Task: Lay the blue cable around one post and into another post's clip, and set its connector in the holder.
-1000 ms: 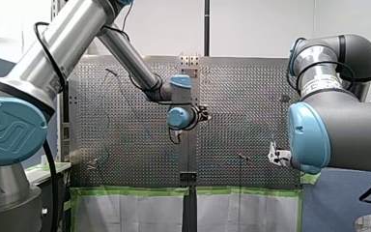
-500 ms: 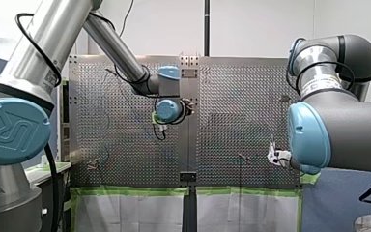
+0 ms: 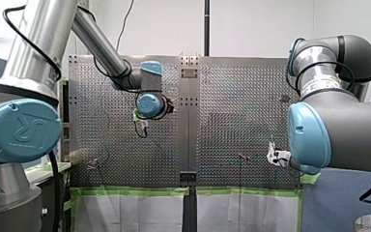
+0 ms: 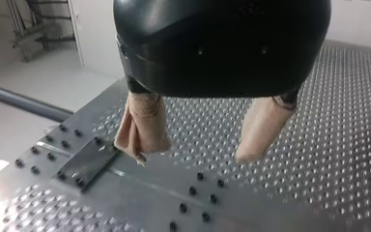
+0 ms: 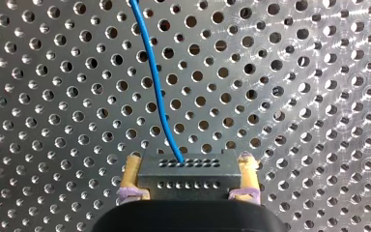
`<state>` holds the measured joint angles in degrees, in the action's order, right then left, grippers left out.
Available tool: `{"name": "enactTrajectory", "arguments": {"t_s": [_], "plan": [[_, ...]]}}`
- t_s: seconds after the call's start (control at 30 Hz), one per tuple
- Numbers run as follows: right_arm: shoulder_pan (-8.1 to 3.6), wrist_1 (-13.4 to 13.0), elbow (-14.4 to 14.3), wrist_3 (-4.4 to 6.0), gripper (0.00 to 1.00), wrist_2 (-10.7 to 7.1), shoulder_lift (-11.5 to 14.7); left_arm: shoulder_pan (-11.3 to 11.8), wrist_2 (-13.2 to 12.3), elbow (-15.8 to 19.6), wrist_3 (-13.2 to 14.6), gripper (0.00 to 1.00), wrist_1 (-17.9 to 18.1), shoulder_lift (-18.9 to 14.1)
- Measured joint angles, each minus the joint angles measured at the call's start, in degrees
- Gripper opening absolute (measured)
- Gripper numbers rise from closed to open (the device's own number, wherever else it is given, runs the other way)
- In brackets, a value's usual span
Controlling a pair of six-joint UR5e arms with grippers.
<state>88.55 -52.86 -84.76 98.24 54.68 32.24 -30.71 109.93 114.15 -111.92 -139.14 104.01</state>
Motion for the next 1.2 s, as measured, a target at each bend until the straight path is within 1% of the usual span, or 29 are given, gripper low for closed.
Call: {"name": "enactTrajectory", "arguments": {"t_s": [0.17,0.43,0.53,0.67,0.77,0.83,0.93,1.07,1.2], "plan": [[0.0,0.01,0.01,0.04,0.0,0.0,-0.01,2.03,-0.05,2.66,-0.9,1.0,0.6,-2.67],[0.02,0.02,0.05,0.04,0.0,-0.01,-0.01,3.9,0.16,6.76,-2.72,1.0,1.58,-6.76],[0.01,0.02,0.06,0.04,0.0,-0.01,-0.01,4.62,0.64,8.39,-3.33,1.0,1.71,-8.39],[0.02,-0.01,0.08,0.05,0.0,-0.01,-0.08,5.74,1.98,10.5,-4.09,1.0,2.15,-10.5],[0.07,0.05,0.21,0.04,0.0,-0.01,-0.14,6.86,2.26,11.98,-4.7,1.0,2.82,-11.98],[0.13,0.13,0.3,0.02,0.0,-0.01,-0.16,7.64,1.98,12.83,-5.18,1.0,3.06,-12.84],[0.22,0.23,0.38,0.0,0.0,-0.01,-0.22,9.07,0.92,14.32,-5.84,1.0,3.29,-14.33],[0.25,0.21,0.4,-0.02,0.0,-0.01,-0.26,11.14,-1.04,16.4,-6.8,1.0,4.08,-16.41],[0.28,0.17,0.41,-0.03,0.0,-0.01,-0.32,13.14,-3.03,18.4,-8.09,1.0,5.29,-17.81]]}}
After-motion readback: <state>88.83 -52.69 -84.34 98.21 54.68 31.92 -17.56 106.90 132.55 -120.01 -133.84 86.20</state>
